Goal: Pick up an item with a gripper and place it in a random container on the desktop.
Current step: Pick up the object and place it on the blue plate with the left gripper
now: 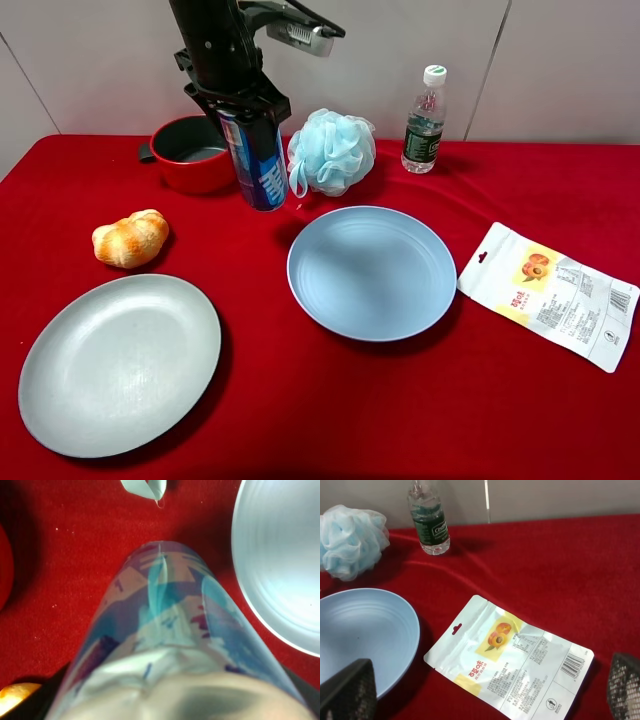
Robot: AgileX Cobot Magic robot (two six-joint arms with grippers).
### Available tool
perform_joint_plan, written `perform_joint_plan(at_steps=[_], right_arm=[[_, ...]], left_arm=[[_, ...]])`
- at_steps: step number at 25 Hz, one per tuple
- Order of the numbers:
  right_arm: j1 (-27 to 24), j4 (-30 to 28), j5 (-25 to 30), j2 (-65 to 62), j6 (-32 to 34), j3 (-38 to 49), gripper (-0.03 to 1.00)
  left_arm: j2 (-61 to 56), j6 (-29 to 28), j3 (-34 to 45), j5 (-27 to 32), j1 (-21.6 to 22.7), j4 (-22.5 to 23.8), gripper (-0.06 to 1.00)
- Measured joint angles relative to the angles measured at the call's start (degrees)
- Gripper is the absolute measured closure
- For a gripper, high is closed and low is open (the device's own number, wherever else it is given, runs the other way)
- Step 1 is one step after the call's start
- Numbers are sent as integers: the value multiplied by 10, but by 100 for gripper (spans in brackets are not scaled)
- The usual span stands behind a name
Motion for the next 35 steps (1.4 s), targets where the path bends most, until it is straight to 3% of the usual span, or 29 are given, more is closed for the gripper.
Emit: perform_joint_plan(at_steps=[11, 35], right_arm=[[0, 0, 0, 0, 0, 0, 28], [0, 0, 0, 0, 0, 0, 28]], left_arm=[[-16, -19, -5, 1, -13, 3, 28], [-4, -64, -5, 1, -170, -2, 28]])
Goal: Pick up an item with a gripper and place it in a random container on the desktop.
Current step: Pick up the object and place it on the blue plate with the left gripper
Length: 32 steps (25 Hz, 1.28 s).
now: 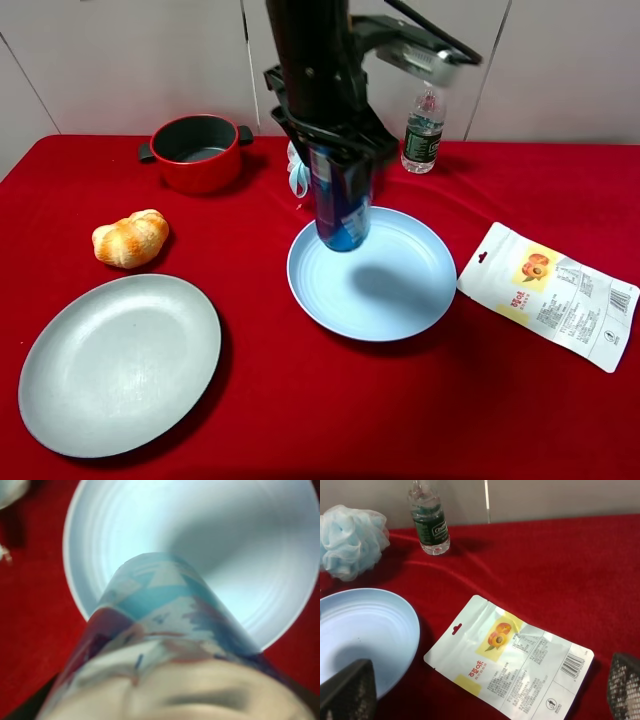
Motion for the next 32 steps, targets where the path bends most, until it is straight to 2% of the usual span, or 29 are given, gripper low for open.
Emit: perform_joint_plan(at_steps=[12, 32], right_arm=[[0, 0, 0, 0, 0, 0, 28], [0, 2, 0, 0, 0, 0, 28]], left_arm=[[44, -7, 0, -8, -28, -2, 28], [79, -7, 0, -59, -28, 13, 28]])
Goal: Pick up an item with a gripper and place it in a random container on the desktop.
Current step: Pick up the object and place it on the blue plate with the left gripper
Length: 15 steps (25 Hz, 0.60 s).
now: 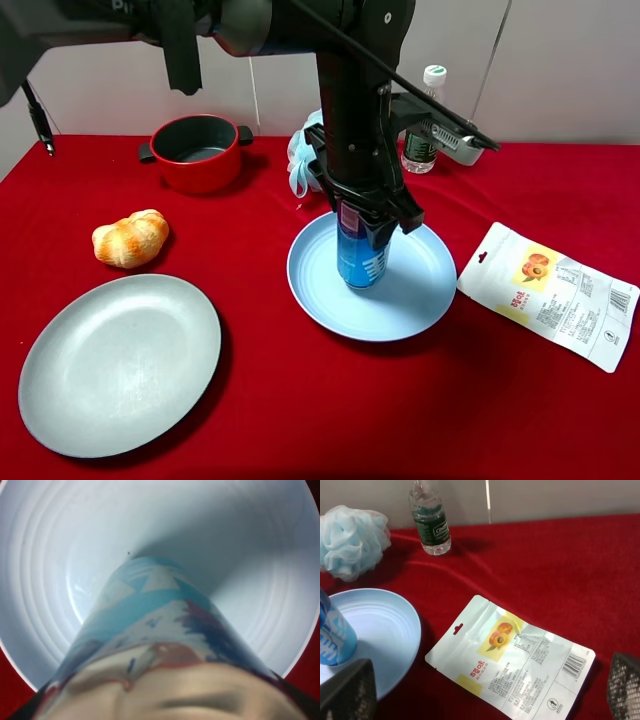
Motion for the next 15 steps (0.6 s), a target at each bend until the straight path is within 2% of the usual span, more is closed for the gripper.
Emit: perform_joint_plan(at_steps=[15], right_arm=[[0, 0, 0, 0, 0, 0, 28]], left_arm=[[0, 0, 0, -11, 0, 0, 28]])
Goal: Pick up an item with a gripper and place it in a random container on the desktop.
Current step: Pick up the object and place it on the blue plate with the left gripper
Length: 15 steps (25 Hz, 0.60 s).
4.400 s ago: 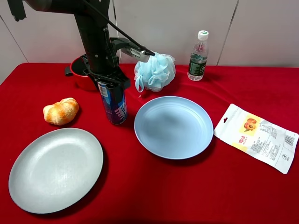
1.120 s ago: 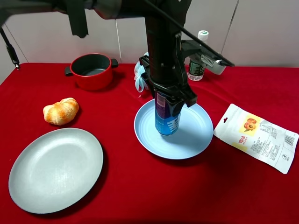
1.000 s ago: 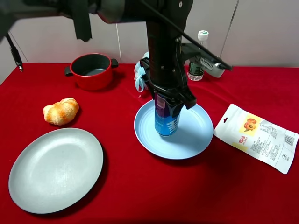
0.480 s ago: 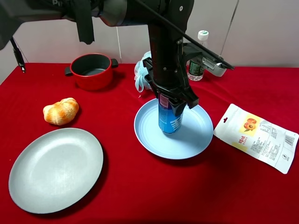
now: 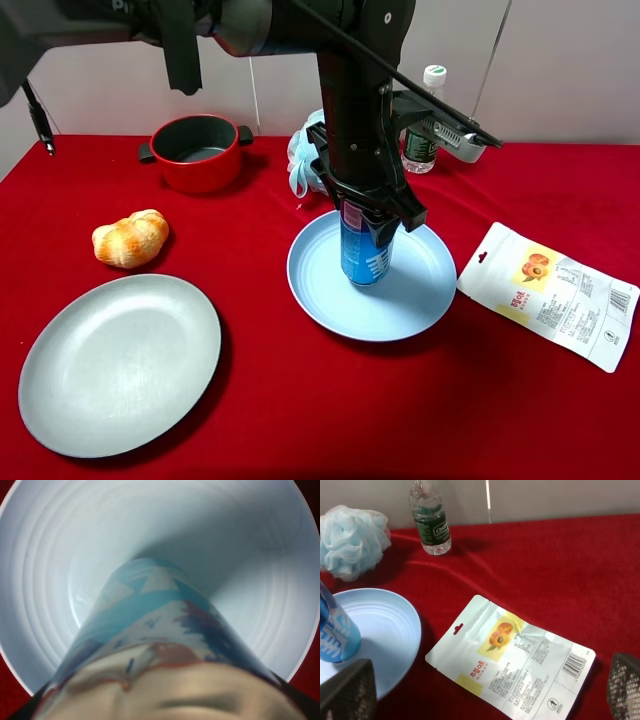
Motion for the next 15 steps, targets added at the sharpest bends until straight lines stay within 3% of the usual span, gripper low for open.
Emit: perform_joint_plan(at_steps=[11, 15], right_arm=[[0, 0, 0, 0, 0, 0, 28], [0, 0, 0, 0, 0, 0, 28]], left_arm=[[0, -1, 0, 0, 0, 0, 28], [-4, -1, -2, -3, 0, -1, 18]])
